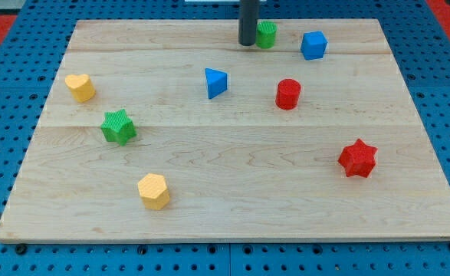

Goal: Drag the red circle into the blue cube

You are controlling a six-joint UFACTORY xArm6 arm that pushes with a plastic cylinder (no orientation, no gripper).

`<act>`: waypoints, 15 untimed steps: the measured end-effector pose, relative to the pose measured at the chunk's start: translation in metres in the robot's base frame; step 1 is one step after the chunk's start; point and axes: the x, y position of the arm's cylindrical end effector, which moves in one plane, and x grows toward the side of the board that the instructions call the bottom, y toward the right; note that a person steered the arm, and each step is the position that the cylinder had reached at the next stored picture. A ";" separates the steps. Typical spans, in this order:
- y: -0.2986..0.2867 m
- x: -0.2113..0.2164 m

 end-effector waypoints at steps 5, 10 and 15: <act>0.004 0.116; 0.123 0.075; 0.212 0.229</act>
